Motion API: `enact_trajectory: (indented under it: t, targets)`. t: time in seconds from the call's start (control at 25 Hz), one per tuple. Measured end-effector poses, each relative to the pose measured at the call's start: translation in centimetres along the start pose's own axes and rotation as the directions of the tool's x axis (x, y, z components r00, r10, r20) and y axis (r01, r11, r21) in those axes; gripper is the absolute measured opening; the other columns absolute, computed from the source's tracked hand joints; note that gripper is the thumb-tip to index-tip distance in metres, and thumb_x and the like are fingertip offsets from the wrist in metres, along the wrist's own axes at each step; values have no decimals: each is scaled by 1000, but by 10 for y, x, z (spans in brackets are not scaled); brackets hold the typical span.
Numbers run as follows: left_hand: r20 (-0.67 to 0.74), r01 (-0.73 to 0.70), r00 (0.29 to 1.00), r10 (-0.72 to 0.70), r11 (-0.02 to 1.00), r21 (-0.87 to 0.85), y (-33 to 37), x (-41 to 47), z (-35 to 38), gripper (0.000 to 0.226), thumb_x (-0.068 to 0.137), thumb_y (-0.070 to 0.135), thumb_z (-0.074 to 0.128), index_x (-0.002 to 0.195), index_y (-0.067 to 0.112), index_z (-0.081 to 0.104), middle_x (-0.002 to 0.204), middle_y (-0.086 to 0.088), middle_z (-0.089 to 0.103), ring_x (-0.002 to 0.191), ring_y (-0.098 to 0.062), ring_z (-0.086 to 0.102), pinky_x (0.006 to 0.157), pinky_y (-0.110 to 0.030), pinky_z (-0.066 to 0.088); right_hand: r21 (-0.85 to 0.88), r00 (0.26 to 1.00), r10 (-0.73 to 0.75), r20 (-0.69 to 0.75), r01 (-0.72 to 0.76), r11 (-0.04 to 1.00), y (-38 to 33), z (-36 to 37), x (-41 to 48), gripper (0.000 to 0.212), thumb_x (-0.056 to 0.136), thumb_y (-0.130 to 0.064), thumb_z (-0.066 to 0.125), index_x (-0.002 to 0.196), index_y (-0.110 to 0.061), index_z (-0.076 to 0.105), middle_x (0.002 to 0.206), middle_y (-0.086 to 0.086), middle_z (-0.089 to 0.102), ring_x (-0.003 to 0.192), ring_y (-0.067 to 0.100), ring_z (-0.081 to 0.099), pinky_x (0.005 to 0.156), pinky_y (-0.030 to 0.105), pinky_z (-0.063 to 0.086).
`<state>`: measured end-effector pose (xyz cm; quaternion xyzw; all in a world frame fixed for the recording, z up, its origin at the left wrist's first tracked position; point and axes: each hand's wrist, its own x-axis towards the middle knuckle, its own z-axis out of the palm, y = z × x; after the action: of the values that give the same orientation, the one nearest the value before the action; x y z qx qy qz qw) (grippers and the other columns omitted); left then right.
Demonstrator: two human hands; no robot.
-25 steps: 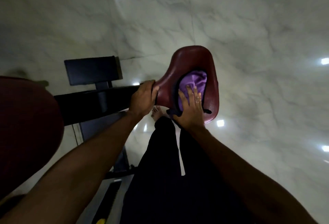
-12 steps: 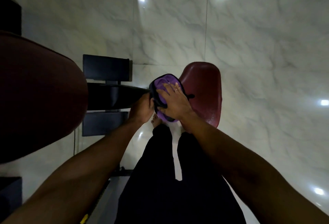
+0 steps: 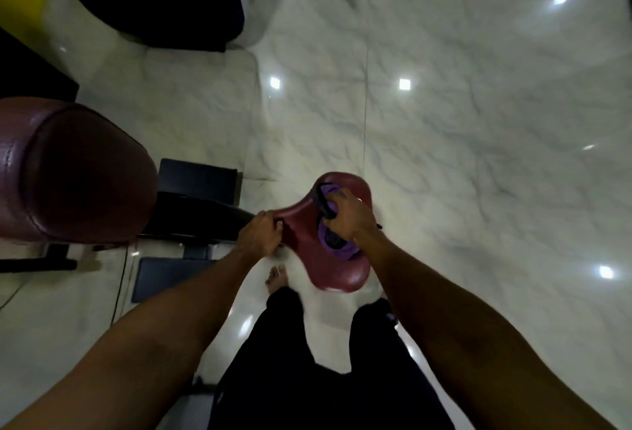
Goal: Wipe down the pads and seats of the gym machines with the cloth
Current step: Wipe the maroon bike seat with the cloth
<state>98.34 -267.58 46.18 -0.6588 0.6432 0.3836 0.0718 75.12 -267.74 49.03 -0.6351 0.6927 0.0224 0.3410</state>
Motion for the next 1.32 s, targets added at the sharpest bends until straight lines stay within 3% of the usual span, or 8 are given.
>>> enact_trajectory:
  t: [0.08,0.2,0.44,0.72,0.92,1.32]
  targets:
    - [-30,-23,999,23,1000,18,31,-3,-3,39,103,37,41,125,9,57,124,-16,59,112,-36,61,92,-44,51,15,1000,-1,-7,1,1000,17,-28,-11,61,88,-40,72,143,-22,53,150,9,37,120,38,56,95,45,50]
    - [-92,-12,996,13,1000,16,96,-9,-9,47,103,38,42,138,9,52,139,-15,54,124,-33,56,101,-43,46,15,999,-32,-11,32,999,48,-74,-26,60,91,-42,69,145,-26,48,136,7,41,110,35,60,90,43,51]
    - [-236,-34,971,28,999,-19,223,-16,-7,40,102,33,46,135,12,55,139,-13,56,126,-31,54,104,-41,44,-38,991,-125,-53,123,992,113,-167,-44,57,90,-40,68,143,-36,49,131,6,45,113,35,60,93,43,50]
    - [-301,-51,950,80,993,105,322,-8,-50,39,102,35,41,132,17,57,138,-6,58,124,-26,55,100,-39,45,-65,970,-173,-170,164,984,157,-288,-40,56,89,-41,66,143,-36,48,131,1,46,115,30,59,95,39,47]
    - [-352,-67,929,118,986,153,365,43,-108,37,103,34,40,130,15,57,136,-8,58,123,-28,55,96,-37,44,-88,953,-215,-215,201,976,161,-359,9,60,89,-43,67,145,-37,46,136,-1,45,118,28,58,96,37,47]
    - [-421,-57,901,101,992,115,442,190,-227,39,102,37,40,131,18,58,136,-6,59,120,-28,57,96,-38,46,-113,928,-266,-262,244,963,137,-493,163,55,89,-41,68,140,-40,49,125,-2,47,113,28,59,91,37,46]
